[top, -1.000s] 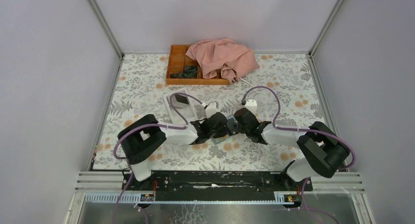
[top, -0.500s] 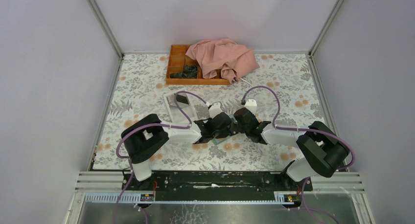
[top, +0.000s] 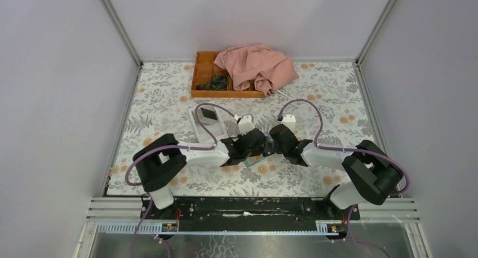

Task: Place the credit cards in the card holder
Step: Insert the credit card into the card holder.

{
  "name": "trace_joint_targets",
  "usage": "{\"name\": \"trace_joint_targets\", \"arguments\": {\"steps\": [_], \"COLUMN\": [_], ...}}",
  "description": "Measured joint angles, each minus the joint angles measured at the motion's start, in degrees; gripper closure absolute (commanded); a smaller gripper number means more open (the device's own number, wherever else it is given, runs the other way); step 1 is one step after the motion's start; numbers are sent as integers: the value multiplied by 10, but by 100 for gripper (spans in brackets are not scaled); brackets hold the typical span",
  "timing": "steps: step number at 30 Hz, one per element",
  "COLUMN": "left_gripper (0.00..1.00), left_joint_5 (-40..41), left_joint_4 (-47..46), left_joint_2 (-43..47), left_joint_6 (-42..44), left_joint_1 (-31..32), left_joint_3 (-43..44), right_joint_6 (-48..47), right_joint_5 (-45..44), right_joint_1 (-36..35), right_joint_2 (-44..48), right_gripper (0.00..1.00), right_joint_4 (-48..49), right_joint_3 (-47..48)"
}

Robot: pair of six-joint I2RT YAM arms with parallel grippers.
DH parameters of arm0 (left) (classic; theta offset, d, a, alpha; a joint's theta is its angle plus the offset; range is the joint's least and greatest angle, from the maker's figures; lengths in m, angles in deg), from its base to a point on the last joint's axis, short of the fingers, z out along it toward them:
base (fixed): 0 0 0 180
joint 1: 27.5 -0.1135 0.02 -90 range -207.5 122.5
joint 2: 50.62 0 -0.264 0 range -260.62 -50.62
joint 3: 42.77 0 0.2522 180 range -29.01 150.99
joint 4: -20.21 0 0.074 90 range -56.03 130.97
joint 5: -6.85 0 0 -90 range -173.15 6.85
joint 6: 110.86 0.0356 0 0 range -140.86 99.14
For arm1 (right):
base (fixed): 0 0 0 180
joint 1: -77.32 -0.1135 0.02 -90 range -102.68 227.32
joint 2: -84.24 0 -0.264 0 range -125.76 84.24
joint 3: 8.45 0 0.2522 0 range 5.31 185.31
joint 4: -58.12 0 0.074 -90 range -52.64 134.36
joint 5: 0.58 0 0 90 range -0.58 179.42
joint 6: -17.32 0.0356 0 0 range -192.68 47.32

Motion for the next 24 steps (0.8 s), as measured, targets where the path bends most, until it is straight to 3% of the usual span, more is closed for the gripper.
{"name": "trace_joint_targets", "arguments": {"steps": [13, 24], "left_gripper": [100, 100], "left_joint_5": [41, 41], "left_joint_4": [6, 19], "left_joint_2": [47, 47], "left_joint_6": [0, -8], "left_joint_1": [7, 12], "left_joint_3": [-28, -68], "right_joint_6": [-1, 5], "right_joint_5": [4, 10], "right_joint_1": [0, -38], "right_joint_2": [60, 99], "right_gripper": [83, 87], "right_joint_4": [-58, -87], "right_joint_3": [-5, -12]}}
